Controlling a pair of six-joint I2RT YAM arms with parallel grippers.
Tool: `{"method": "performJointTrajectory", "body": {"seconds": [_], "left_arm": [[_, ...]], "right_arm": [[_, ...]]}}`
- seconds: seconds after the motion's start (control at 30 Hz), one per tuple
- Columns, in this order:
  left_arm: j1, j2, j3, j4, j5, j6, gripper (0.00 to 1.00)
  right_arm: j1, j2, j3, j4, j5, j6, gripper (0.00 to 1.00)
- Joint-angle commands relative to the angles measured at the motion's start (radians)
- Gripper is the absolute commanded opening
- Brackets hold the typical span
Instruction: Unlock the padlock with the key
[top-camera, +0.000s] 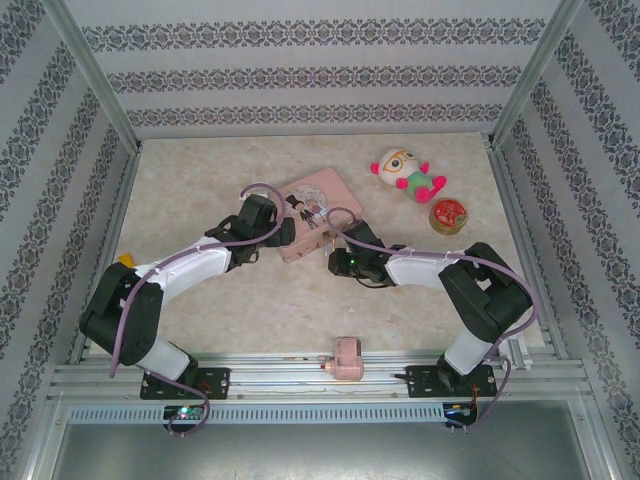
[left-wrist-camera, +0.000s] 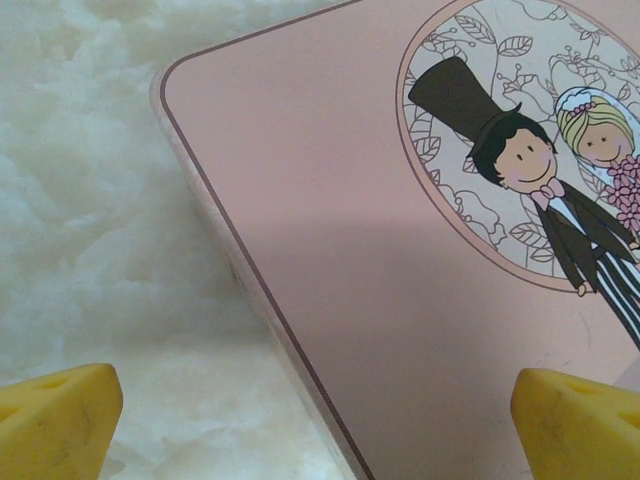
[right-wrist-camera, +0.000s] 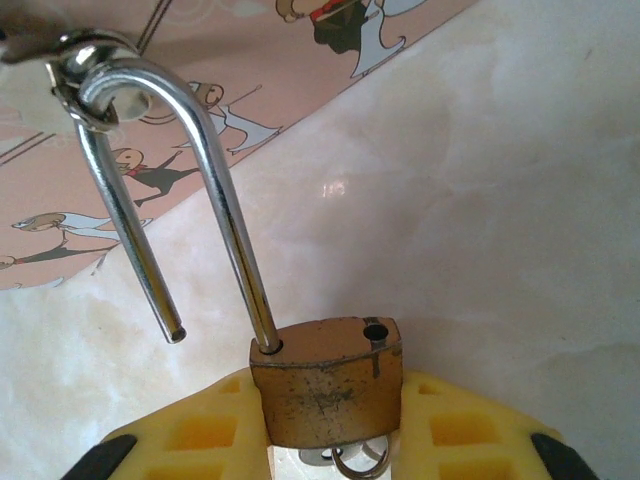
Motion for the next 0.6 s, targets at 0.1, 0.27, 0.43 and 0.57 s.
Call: {"method": "performJointTrajectory", "body": {"seconds": [0.1, 0.27, 0.43, 0.57], "left_arm": [[-0.017, 0.021, -0.003, -0.016, -0.025, 0.041, 0.99], [-0.019, 0.034, -0.010, -0.035, -0.044, 0.038, 0.99], [-0.018, 0.043, -0.019, -0.085, -0.076, 0.029, 0.99], [-0.019, 0.049, -0.020, -0.105, -0.084, 0.027, 0.99]], "right_arm": [[0.001, 0.055, -0.015, 0.142, -0.078, 0.063, 0.00], [-0.004, 0.062, -0.022, 0.171, -0.095, 0.095, 0.00], [-0.013, 0.073, -0.036, 0.224, -0.113, 0.134, 0.00], [-0.020, 0.091, -0.050, 0.289, -0.137, 0.166, 0.00]]}}
